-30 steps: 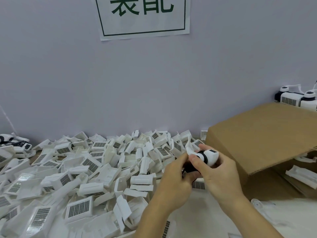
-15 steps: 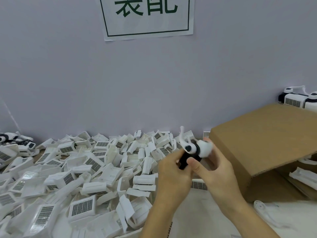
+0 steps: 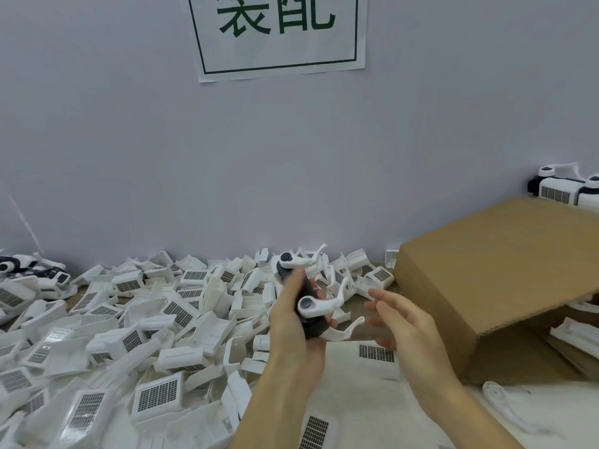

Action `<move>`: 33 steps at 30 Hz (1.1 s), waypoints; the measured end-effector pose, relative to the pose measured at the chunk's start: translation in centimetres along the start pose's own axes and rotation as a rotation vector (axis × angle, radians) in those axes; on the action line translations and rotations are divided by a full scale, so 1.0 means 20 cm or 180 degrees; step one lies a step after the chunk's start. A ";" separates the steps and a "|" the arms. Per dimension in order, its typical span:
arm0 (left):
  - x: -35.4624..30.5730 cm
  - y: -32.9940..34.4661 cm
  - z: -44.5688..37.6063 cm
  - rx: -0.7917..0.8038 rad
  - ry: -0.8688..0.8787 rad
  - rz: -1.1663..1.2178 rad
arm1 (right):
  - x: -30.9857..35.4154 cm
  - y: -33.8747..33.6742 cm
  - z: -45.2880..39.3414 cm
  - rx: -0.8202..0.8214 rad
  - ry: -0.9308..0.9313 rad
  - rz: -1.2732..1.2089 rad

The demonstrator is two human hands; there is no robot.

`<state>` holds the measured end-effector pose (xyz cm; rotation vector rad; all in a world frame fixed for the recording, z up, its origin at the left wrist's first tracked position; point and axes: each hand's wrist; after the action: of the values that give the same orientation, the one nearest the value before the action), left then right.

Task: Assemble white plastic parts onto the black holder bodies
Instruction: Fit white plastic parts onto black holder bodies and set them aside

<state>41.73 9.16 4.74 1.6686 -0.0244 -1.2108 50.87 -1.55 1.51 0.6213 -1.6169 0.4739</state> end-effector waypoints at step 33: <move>0.08 0.00 0.06 0.0604 0.0049 -0.0846 | -0.04 0.08 0.02 0.1288 0.0248 -0.0243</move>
<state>41.70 7.38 3.74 1.8906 0.0980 -1.4300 49.59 -0.59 0.63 0.9508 -1.4265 0.7685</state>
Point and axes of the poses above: each hand's wrist, its own z-axis away from the middle knuckle, its own y-axis out of the palm, x = y × z, and after that the axes turned 7 degrees about x, right-handed
